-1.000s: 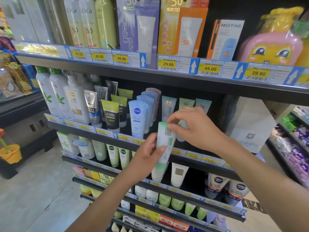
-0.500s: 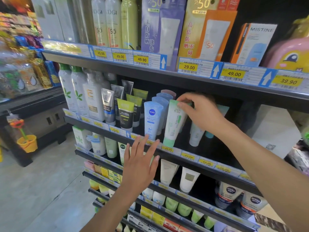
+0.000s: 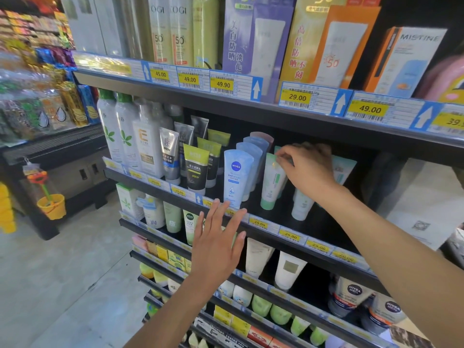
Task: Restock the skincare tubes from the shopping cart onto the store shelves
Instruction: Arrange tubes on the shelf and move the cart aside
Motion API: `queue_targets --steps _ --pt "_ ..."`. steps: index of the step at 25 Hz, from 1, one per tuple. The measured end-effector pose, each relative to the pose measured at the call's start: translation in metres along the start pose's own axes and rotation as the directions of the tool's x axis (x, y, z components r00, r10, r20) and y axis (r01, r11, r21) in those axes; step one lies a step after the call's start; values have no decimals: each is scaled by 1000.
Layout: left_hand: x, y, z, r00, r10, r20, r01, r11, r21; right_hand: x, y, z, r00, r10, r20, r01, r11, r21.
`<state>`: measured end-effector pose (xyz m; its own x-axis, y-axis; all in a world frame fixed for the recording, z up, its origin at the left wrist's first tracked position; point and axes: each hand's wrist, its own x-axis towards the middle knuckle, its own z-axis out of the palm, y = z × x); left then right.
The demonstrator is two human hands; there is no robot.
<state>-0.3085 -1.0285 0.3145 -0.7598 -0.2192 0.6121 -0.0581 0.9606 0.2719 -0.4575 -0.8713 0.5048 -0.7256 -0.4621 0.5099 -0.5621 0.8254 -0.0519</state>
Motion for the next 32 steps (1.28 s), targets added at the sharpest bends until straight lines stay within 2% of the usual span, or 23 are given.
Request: queue_targets --steps 11,17,25,29,32 --pt "1 -2 0 1000 0 13 0 1000 2 2 1 -6 997 -4 76 12 994 -108" --pt "-2 -9 -6 997 32 70 -39 995 96 -8 2 1 992 45 116 -30 991 -128" --pt "3 -25 -16 977 117 179 -130 989 65 -62 -14 -13 995 95 -34 -99 982 -159" --pt "8 -30 -23 961 167 219 -179 983 32 -109 -20 -19 988 146 -50 -150 984 -101" --pt "6 -30 -30 949 229 217 -232 973 -9 -152 -29 -30 971 236 -22 -237 965 -116"
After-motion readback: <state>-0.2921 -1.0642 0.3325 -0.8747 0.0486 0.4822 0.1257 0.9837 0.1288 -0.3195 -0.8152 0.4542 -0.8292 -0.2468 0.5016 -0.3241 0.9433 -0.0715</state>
